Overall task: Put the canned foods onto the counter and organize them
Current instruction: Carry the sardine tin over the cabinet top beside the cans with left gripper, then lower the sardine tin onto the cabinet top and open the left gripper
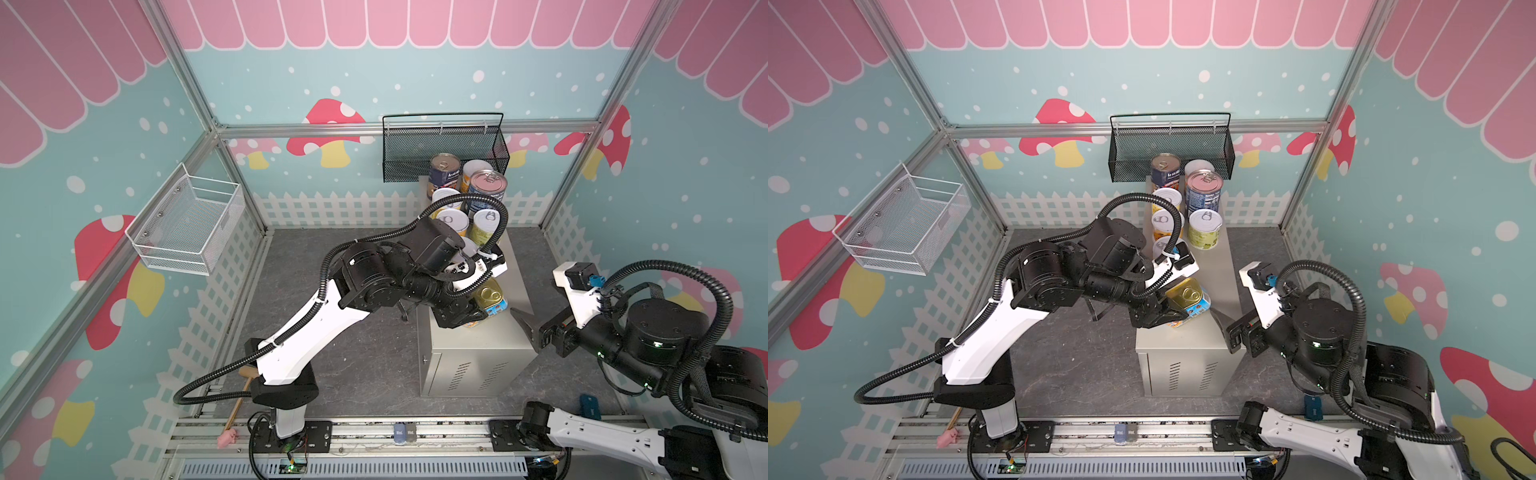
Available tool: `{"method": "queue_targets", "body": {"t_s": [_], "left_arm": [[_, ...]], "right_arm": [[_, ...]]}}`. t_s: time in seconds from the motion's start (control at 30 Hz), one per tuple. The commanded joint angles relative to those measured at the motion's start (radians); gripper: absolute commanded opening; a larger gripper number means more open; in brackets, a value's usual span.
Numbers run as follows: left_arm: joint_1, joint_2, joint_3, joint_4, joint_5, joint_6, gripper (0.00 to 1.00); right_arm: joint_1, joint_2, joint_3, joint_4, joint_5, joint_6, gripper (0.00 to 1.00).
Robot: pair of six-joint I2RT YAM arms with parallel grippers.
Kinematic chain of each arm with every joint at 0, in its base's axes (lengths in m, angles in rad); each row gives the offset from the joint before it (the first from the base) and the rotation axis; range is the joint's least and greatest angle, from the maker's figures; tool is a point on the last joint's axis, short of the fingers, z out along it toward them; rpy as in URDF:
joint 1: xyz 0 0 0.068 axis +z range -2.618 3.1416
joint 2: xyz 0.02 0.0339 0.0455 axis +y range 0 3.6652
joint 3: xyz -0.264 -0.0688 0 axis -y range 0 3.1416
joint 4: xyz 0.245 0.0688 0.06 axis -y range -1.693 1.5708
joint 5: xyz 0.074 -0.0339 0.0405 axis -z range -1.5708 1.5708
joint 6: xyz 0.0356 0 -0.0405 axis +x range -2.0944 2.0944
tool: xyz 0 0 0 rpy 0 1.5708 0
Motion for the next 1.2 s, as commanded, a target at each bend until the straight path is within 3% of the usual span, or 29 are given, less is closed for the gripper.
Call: {"method": "queue_targets", "body": {"t_s": [0.0,0.57,1.17], "left_arm": [[0.005,0.033,-0.022,-0.115,0.006,0.05,0.52],[0.022,0.084,-0.035,-0.102,0.001,0.069,0.52],[0.022,0.094,0.026,-0.072,0.009,0.051,0.71]], "right_arm": [[0.006,-0.02,-0.04,0.093,-0.077,-0.079,1.0],[0.005,-0.052,-0.036,0.11,-0.047,-0.101,0.99],[0.006,-0.093,-0.11,0.131,-0.065,-0.1,1.0]]}}
